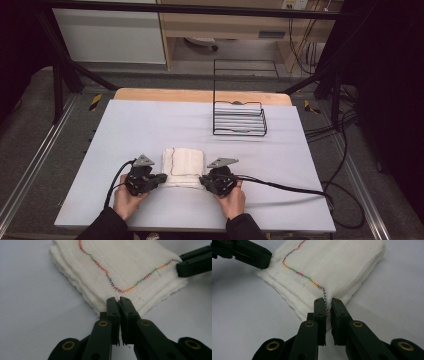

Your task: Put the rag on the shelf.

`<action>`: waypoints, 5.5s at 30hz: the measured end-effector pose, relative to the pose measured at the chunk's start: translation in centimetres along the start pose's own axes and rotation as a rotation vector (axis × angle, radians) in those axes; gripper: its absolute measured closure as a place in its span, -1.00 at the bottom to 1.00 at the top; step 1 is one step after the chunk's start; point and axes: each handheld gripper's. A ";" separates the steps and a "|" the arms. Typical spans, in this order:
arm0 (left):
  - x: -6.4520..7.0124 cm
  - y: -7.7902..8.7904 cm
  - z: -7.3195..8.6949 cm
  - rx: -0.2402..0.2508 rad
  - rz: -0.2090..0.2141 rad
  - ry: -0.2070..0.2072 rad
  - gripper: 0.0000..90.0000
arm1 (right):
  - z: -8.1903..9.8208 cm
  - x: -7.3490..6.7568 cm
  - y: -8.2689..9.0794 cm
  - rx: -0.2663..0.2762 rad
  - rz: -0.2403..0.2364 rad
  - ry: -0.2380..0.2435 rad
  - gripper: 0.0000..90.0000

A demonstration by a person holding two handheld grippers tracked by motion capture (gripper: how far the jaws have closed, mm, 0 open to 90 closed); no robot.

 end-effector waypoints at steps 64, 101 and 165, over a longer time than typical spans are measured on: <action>-0.9 1.8 -1.9 0.017 -0.053 -0.070 0.30 | -1.6 4.2 0.6 0.081 0.019 0.113 0.41; -2.4 -7.3 -8.3 -0.071 0.034 -0.058 0.63 | 1.2 7.1 4.9 0.159 0.004 -0.022 -0.81; -1.5 -1.0 -7.2 0.175 0.051 -0.035 0.83 | -2.1 2.1 2.7 0.211 -0.051 -0.040 0.84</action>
Point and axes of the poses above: each handheld gripper's, and its own axes: y roughly backward along the jaws, z roughly out of its underside, x roughly to its right, and after that the axes turned 2 degrees about -y, right-handed
